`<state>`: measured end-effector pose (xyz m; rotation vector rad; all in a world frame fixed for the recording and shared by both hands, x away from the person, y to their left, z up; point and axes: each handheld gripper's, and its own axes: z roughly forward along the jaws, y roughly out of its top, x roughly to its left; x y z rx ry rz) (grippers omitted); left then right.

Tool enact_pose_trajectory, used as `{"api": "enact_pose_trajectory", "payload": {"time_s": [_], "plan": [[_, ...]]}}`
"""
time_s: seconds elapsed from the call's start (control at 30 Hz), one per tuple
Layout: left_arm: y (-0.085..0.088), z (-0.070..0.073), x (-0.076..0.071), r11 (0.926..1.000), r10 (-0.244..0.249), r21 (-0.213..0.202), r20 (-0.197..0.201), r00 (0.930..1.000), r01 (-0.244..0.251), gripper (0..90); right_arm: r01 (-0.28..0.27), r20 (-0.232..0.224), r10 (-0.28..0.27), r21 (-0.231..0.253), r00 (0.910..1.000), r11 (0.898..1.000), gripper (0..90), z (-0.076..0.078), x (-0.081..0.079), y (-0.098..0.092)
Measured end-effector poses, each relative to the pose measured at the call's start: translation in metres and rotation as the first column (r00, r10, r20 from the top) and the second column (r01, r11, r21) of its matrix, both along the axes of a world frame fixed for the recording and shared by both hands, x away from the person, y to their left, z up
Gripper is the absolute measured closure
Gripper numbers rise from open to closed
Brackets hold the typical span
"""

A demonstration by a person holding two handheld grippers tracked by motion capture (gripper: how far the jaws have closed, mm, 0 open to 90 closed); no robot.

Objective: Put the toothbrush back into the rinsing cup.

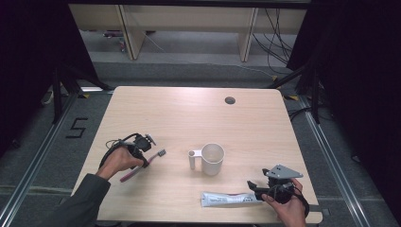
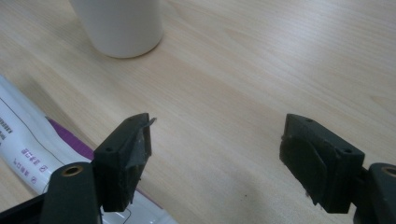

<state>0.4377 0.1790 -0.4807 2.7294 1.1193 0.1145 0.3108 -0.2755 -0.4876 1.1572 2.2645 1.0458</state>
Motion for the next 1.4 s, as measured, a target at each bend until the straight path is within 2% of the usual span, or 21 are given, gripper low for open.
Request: {"api": "enact_pose_trajectory", "payload": {"time_s": [0.3, 0.4, 0.43, 0.5, 0.53, 0.6, 0.63, 0.67, 0.7, 0.83, 0.87, 0.97, 1.0, 1.03, 1.07, 1.1, 1.13, 1.17, 1.2, 1.3, 1.4], "plan": [[-0.004, 0.001, 0.004, 0.9981, -0.048, 0.038, -0.023, 0.9986, 0.049, 81.3, -0.008, -0.005, 0.008, -0.001, 1.0000, 1.000, 25.5, -0.001, 0.000, 0.001], [-0.004, 0.001, 0.003, 0.9959, -0.071, 0.055, -0.018, 0.9973, 0.072, 81.6, 0.003, -0.007, -0.003, 0.006, 1.0000, 1.000, 25.5, -0.001, -0.001, 0.002], [-0.004, 0.002, 0.003, 0.9956, -0.078, 0.050, -0.009, 0.9969, 0.079, 81.6, 0.008, -0.022, -0.008, 0.010, 0.9997, 1.000, 25.4, 0.000, -0.002, 0.002], [-0.003, 0.007, 0.002, 0.9953, -0.091, 0.035, 0.014, 0.9958, 0.090, 81.7, -0.004, 0.012, 0.004, 0.004, 0.9999, 1.000, 25.5, 0.000, 0.000, 0.000], [-0.002, 0.010, 0.002, 0.9949, -0.095, 0.037, 0.022, 0.9953, 0.094, 81.7, 0.017, -0.003, -0.017, 0.015, 0.9998, 1.000, 25.5, 0.000, -0.001, 0.001], [0.000, 0.016, 0.001, 0.9953, -0.096, 0.017, 0.034, 0.9948, 0.095, 81.7, 0.015, -0.012, -0.015, 0.021, 0.9998, 1.000, 25.5, 0.001, -0.001, 0.000], [0.001, 0.019, 0.001, 0.9957, -0.093, 0.000, 0.053, 0.9943, 0.093, 81.7, 0.003, 0.027, -0.003, -0.002, 0.9996, 1.000, 25.4, 0.001, 0.001, -0.003], [0.004, 0.027, -0.001, 0.9956, -0.084, -0.035, 0.075, 0.9937, 0.087, 81.7, 0.004, 0.020, -0.004, 0.009, 0.9998, 1.000, 25.5, 0.001, 0.001, -0.002], [0.004, 0.027, -0.001, 0.9956, -0.084, -0.035, 0.075, 0.9937, 0.087, 81.7, 0.004, 0.020, -0.004, 0.009, 0.9998, 1.000, 25.5, 0.001, 0.001, -0.002], [0.011, 0.041, -0.005, 0.9901, -0.060, -0.118, 0.128, 0.9899, 0.075, 81.7, 0.005, 0.031, -0.006, 0.003, 0.9995, 1.000, 25.5, 0.002, 0.001, -0.003], [0.012, 0.045, -0.006, 0.9869, -0.053, -0.143, 0.149, 0.9874, 0.074, 81.6, 0.017, 0.007, -0.017, 0.023, 0.9998, 1.000, 25.5, 0.002, -0.001, -0.002], [0.020, 0.057, -0.010, 0.9744, -0.008, -0.217, 0.236, 0.9718, 0.060, 81.6, 0.012, 0.038, -0.012, 0.002, 0.9992, 1.000, 25.5, 0.002, 0.000, -0.004], [0.020, 0.057, -0.010, 0.9744, -0.008, -0.217, 0.236, 0.9718, 0.060, 81.6, 0.012, 0.038, -0.012, 0.002, 0.9992, 1.000, 25.5, 0.002, 0.000, -0.004], [0.021, 0.059, -0.011, 0.9690, 0.012, -0.241, 0.255, 0.9668, 0.052, 81.6, 0.013, 0.040, -0.013, 0.005, 0.9991, 1.000, 25.5, 0.002, 0.000, -0.004], [0.024, 0.063, -0.013, 0.9610, 0.020, -0.269, 0.296, 0.9551, 0.063, 81.6, 0.014, 0.037, -0.014, 0.002, 0.9992, 1.000, 25.5, 0.002, 0.001, -0.005], [0.024, 0.063, -0.013, 0.9610, 0.020, -0.269, 0.296, 0.9551, 0.063, 81.6, 0.014, 0.037, -0.014, 0.002, 0.9992, 1.000, 25.5, 0.002, 0.001, -0.005], [0.025, 0.065, -0.014, 0.9557, 0.037, -0.289, 0.313, 0.9489, 0.058, 81.6, 0.013, 0.036, -0.013, 0.002, 0.9993, 1.000, 25.5, 0.002, 0.001, -0.005], [0.026, 0.067, -0.016, 0.9440, 0.055, -0.325, 0.319, 0.9463, 0.054, 81.6, 0.014, 0.040, -0.015, 0.004, 0.9991, 1.000, 25.5, 0.002, 0.000, -0.005], [0.026, 0.067, -0.016, 0.9440, 0.055, -0.325, 0.319, 0.9463, 0.054, 81.6, 0.013, 0.037, -0.013, 0.002, 0.9992, 1.000, 25.5, 0.002, 0.001, -0.005], [0.027, 0.065, -0.020, 0.9182, 0.106, -0.394, 0.349, 0.9312, 0.043, 81.6, 0.015, 0.035, -0.015, 0.003, 0.9993, 1.000, 25.5, 0.002, 0.000, -0.004], [0.029, 0.065, -0.023, 0.8884, 0.162, -0.458, 0.387, 0.9078, 0.037, 81.6, 0.014, 0.044, -0.014, 0.000, 0.9990, 1.000, 25.5, 0.002, 0.000, -0.004]]}}
